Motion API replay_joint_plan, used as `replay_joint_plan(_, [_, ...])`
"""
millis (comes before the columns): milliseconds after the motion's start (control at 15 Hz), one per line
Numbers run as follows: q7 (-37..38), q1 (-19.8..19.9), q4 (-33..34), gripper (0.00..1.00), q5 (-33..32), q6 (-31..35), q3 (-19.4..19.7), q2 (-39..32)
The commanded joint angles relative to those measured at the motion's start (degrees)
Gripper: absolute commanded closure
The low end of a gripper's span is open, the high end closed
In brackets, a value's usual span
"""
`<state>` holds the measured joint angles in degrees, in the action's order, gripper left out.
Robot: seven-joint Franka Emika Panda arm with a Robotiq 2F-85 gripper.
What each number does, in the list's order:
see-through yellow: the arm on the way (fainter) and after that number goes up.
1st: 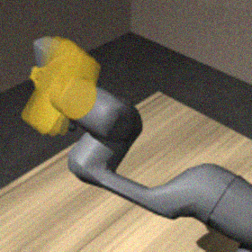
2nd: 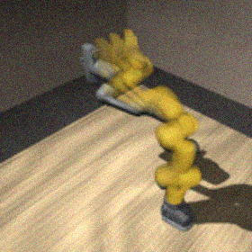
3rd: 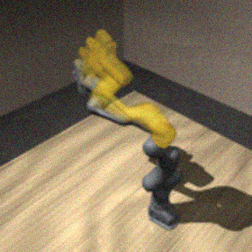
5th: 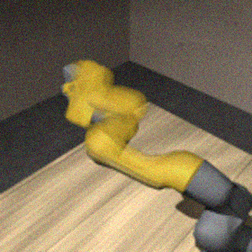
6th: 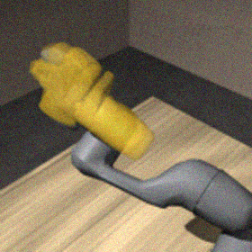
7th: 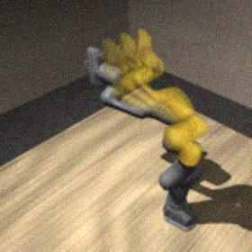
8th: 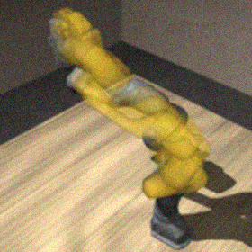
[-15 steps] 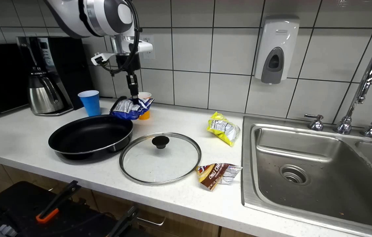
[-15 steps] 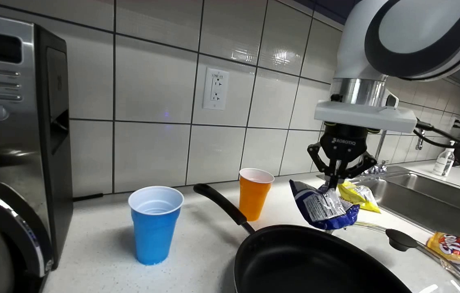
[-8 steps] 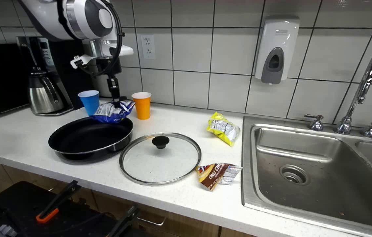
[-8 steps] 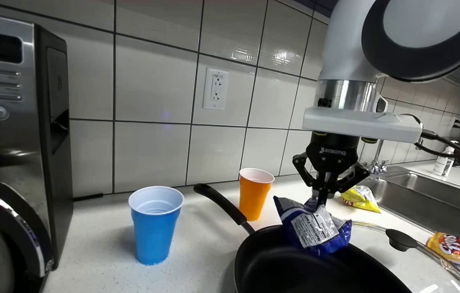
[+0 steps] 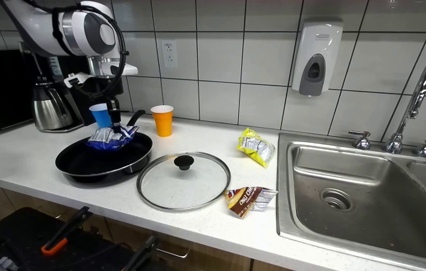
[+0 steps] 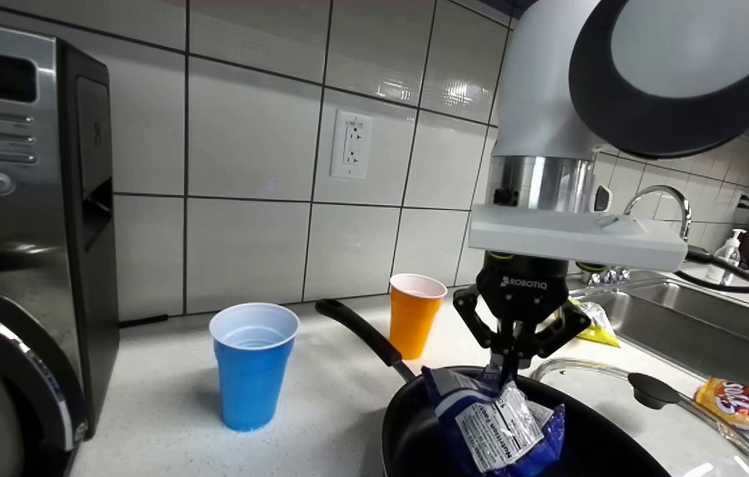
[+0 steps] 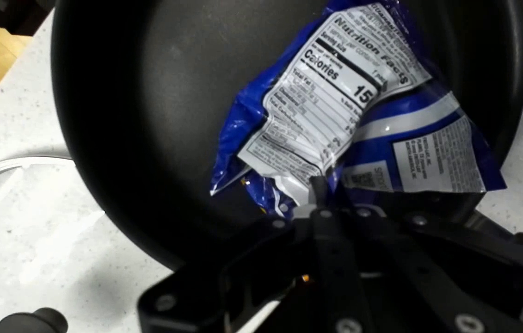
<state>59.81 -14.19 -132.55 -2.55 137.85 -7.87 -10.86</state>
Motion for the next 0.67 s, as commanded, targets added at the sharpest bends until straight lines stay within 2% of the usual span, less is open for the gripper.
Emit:
replay_joint_plan(0, [-1.6,-0.3,2.1,1.00,3.2,-1.7,-1.0,-3.0])
replay_joint_plan(600, [-2.0,-2.2,5.7,1.00,4.0,-2.5,-0.9,-7.9])
